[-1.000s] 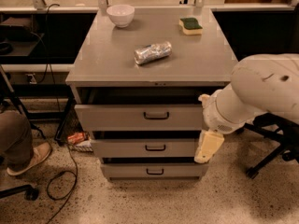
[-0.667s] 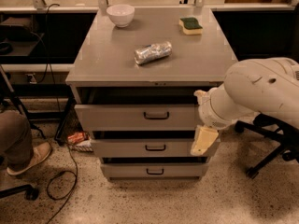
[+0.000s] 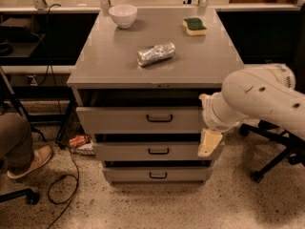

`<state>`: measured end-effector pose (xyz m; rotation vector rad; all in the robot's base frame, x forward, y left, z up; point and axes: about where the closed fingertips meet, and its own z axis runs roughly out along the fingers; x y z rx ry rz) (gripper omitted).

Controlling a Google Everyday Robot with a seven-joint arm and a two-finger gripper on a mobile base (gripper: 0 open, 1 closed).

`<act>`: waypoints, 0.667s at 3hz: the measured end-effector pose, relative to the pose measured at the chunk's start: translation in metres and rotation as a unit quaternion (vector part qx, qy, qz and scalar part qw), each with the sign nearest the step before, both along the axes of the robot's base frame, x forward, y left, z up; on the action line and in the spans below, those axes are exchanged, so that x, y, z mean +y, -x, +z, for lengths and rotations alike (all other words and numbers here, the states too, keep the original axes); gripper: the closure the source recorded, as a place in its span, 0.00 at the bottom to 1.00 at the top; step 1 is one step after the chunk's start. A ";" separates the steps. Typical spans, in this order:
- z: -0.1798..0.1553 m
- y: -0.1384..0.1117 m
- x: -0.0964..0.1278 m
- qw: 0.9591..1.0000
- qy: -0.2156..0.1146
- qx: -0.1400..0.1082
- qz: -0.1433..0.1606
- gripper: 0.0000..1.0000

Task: Open top drawer

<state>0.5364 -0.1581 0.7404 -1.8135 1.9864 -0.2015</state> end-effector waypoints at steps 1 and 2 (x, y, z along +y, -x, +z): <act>-0.025 -0.023 -0.017 1.000 0.025 -0.005 0.000 0.00; -0.046 -0.047 -0.027 0.999 0.046 -0.008 -0.001 0.00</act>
Offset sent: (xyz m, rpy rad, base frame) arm 0.0766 -0.0392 -0.0735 -0.1445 -0.0205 -0.0073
